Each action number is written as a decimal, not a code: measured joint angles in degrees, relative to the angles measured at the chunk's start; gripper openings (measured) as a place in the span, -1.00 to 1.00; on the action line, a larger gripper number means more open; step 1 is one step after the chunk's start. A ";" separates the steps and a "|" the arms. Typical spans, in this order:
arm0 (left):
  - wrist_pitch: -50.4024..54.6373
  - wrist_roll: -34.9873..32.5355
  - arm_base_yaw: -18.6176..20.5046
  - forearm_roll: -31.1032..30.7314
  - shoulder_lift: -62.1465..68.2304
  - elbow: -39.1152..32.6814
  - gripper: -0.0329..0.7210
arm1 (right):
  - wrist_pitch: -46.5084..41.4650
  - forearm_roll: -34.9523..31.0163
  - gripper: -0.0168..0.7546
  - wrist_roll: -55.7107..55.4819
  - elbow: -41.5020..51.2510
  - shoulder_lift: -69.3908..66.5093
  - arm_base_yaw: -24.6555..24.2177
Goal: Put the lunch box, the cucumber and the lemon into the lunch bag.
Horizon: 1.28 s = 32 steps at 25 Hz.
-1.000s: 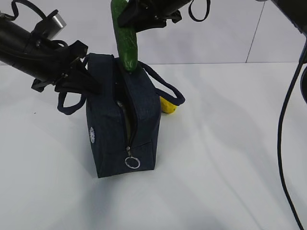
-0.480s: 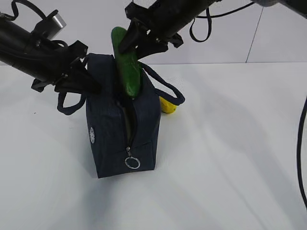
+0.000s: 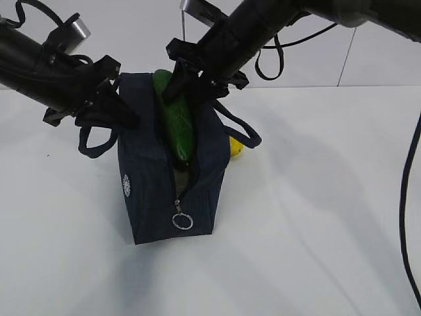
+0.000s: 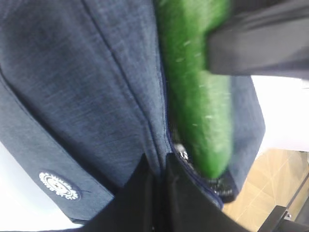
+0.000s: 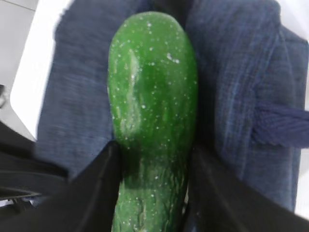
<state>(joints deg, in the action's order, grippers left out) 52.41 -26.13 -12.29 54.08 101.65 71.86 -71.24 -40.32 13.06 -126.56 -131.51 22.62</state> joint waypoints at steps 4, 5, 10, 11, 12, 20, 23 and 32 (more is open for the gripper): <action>0.00 0.00 0.00 0.08 0.00 0.00 -0.92 | 0.23 0.21 -0.10 0.00 1.92 0.00 0.00; 0.00 0.00 0.00 0.12 0.00 0.00 -0.92 | 0.23 0.21 -0.10 0.00 2.18 0.00 0.00; 0.00 0.00 0.00 0.22 0.00 0.00 -0.92 | 0.45 0.21 -0.10 0.38 2.57 0.00 0.00; 0.00 0.00 0.00 0.22 0.00 0.00 -0.92 | 0.45 0.21 -0.10 0.38 2.57 0.00 0.00; 0.00 0.00 0.00 0.24 0.00 0.00 -0.92 | 0.48 0.21 -0.10 0.38 2.57 0.00 0.00; 0.00 0.00 0.00 0.34 0.00 0.00 -0.92 | 0.69 -3.18 -0.08 1.33 2.61 -3.84 0.00; 0.00 0.00 0.00 0.34 0.00 0.00 -0.92 | 0.78 -3.94 0.04 2.08 2.61 -4.09 0.02; 0.00 0.00 0.00 0.34 0.00 0.00 -0.92 | 0.78 -7.98 0.29 2.71 2.14 -4.09 0.02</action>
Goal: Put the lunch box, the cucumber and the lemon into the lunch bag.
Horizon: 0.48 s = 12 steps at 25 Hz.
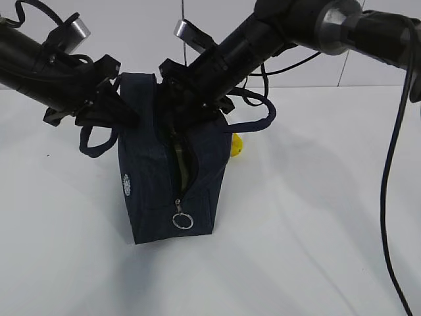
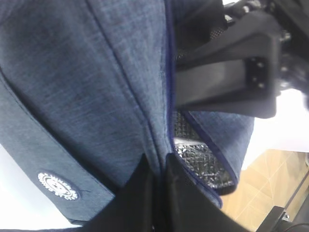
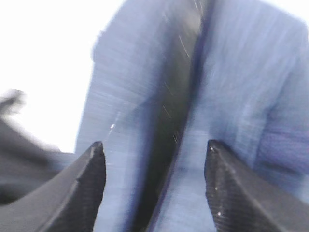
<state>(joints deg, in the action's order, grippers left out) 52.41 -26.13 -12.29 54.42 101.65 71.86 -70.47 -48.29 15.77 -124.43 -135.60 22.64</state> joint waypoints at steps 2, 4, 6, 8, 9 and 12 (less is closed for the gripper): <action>0.00 0.00 0.00 0.00 0.00 0.00 -0.92 | 0.00 -0.15 0.29 0.09 -0.38 0.12 0.00; 0.00 0.00 0.00 -0.62 0.00 0.00 -0.92 | 0.00 0.82 0.29 0.13 -1.59 0.68 0.00; -0.12 0.00 0.23 -1.60 0.00 0.00 -0.92 | 0.00 2.04 0.30 0.13 -3.61 1.70 0.00; -0.12 0.00 0.71 -2.25 0.00 0.00 -0.92 | 0.00 2.72 0.30 0.13 -6.25 2.92 0.00; -0.12 0.00 1.08 -2.33 0.00 0.00 -0.92 | 0.00 3.08 0.30 0.13 -7.60 3.44 0.00; 0.45 0.00 2.43 -2.38 0.00 0.00 -0.92 | -0.20 4.62 0.30 0.22 -11.54 4.35 -0.10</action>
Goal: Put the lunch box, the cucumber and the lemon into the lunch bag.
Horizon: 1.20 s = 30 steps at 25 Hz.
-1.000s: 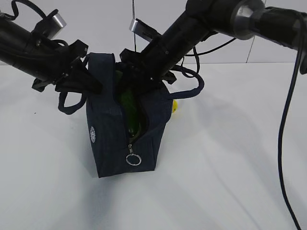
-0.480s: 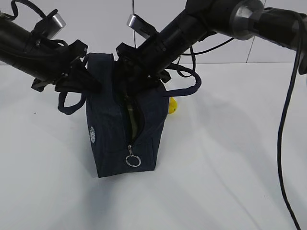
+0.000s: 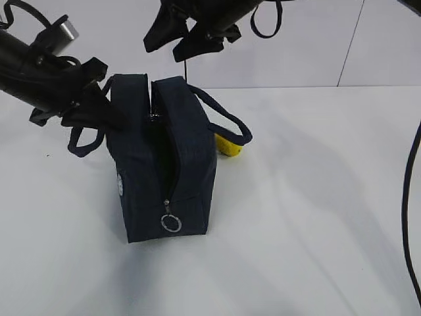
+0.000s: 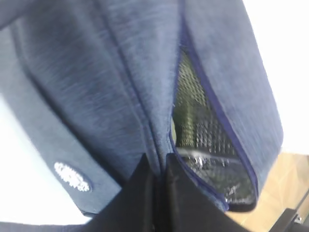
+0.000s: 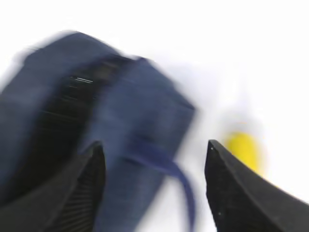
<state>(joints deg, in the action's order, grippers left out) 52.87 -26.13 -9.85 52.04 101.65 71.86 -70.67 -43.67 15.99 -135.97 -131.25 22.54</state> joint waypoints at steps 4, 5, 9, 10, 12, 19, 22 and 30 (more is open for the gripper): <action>1.46 -0.04 2.40 -0.15 0.00 0.00 -0.92 | -0.42 8.33 0.30 0.00 -3.36 -0.01 0.00; 1.86 -0.04 2.97 -0.23 0.00 0.00 -0.92 | -0.42 11.67 0.30 0.00 -3.48 -0.01 0.00; 3.55 -0.14 4.52 -0.67 0.00 0.00 -0.92 | -0.94 24.84 0.30 -0.74 -3.62 -0.01 0.00; 3.82 -0.13 4.77 -1.00 0.00 0.00 -0.92 | -0.94 26.92 0.30 -1.02 -3.71 -0.01 0.00; 4.18 -0.13 5.49 -1.63 0.00 0.00 -0.92 | -0.94 30.39 0.30 -1.26 -3.71 -0.01 0.00; 4.94 -0.17 8.56 -2.80 -0.79 0.00 -0.92 | -1.04 37.35 0.30 -1.94 -3.71 -0.65 0.00; 4.94 -0.17 9.93 -3.10 -1.91 0.00 -0.92 | -1.04 38.12 0.30 -2.57 -3.27 -1.54 0.00; 5.55 -0.17 10.52 -2.83 -3.21 0.00 -0.92 | -1.04 38.12 0.30 -2.95 -1.74 -6.32 0.00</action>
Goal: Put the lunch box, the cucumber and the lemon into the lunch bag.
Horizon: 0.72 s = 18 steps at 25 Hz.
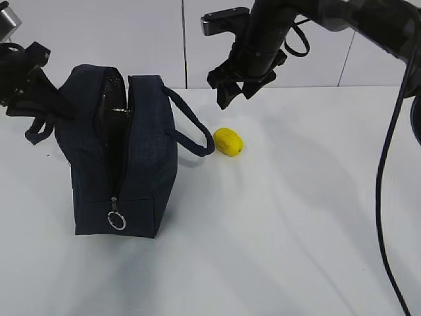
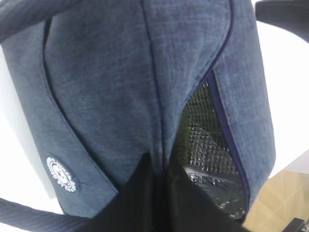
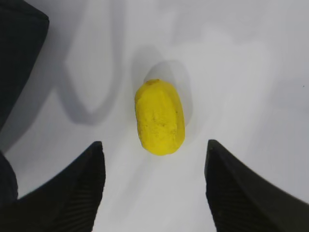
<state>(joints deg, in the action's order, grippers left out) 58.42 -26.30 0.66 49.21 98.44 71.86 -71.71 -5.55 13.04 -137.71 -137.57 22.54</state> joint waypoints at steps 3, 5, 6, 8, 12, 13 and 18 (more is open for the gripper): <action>0.35 0.00 0.00 0.66 0.00 0.00 -0.92 | 0.00 -0.20 0.30 0.00 0.00 -0.68 0.00; 0.35 0.00 0.00 0.78 -0.05 0.00 -0.92 | 0.00 -0.20 0.30 0.00 0.00 -1.38 0.00; 0.35 0.00 0.00 0.78 -0.05 0.00 -0.92 | 0.00 -0.20 0.31 -0.11 0.00 -1.89 0.00; 0.35 0.00 0.00 0.87 -0.05 0.00 -0.92 | 0.10 -0.20 0.35 0.14 0.00 -3.08 0.00; 0.35 0.00 0.00 1.00 -0.05 0.00 -0.92 | 0.10 -0.09 0.60 0.66 0.12 -4.65 0.00; 0.35 0.00 0.00 1.00 -0.05 0.00 -0.92 | 0.10 -0.09 0.63 0.66 0.12 -4.75 0.00; 0.35 0.00 0.00 1.04 -0.05 0.00 -0.92 | 0.18 -0.09 0.67 1.19 0.12 -5.93 0.00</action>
<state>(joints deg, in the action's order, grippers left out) 58.77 -26.30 0.66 50.24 98.39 71.86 -71.52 -5.64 14.23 -137.59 -143.50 22.54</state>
